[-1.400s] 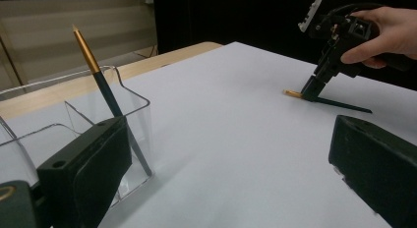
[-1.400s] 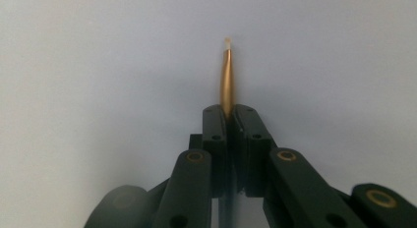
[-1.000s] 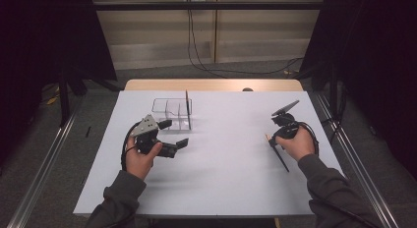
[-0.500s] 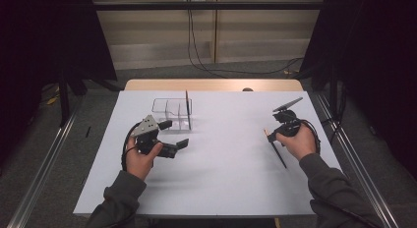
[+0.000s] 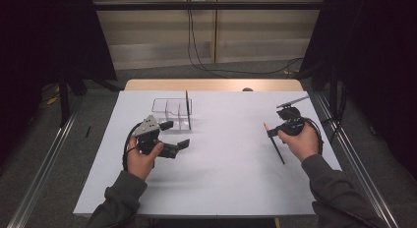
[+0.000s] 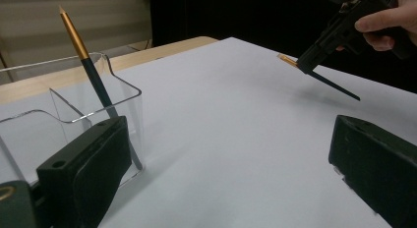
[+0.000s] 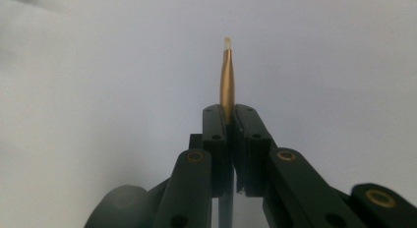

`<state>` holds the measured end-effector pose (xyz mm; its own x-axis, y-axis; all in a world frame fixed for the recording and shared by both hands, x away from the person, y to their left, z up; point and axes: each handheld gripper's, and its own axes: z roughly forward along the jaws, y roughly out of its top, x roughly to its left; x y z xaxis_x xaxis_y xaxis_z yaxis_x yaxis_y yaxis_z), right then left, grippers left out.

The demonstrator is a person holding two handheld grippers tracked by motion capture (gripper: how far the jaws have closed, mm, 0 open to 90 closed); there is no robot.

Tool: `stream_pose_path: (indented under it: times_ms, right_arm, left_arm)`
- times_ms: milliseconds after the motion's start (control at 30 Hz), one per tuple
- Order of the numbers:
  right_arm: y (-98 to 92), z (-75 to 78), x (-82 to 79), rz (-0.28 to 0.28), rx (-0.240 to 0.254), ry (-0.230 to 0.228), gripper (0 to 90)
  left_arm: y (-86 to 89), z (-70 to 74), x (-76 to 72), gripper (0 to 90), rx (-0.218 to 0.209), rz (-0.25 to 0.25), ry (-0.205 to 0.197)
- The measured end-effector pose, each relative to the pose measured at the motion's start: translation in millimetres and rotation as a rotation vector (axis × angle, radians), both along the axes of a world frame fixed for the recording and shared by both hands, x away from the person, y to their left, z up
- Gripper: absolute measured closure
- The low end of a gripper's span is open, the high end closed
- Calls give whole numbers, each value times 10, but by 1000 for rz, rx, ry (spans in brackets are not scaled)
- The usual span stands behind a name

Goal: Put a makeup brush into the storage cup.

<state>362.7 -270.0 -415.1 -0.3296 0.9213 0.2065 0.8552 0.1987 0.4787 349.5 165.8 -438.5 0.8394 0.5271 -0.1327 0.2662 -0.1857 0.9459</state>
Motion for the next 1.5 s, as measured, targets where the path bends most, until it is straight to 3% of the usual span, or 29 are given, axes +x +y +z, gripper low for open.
stream_pose_path:
  times_ms: [233, 500, 633, 667, 1133, 1500]
  right_arm:
    - [59, 84, -58, 17, 34, -74, 845]
    - [107, 129, -112, 39, 55, -118, 845]
    - [85, 154, -138, 25, 68, -146, 844]
    - [64, 154, -141, 33, 71, -177, 845]
    - [-9, 243, -312, -16, 123, -399, 844]
    - [-26, 249, -442, -30, 171, -524, 844]
  left_arm:
    - [-8, 0, 4, 21, -1, -8, 10]
    - [-37, -7, 5, 21, -8, -16, 9]
    - [-46, -8, 2, 21, -9, -13, 12]
    - [-45, -8, 2, 21, -8, -13, 12]
    - [-47, -23, 3, 21, -6, -12, 17]
    - [-50, -25, 10, 22, -11, -16, 20]
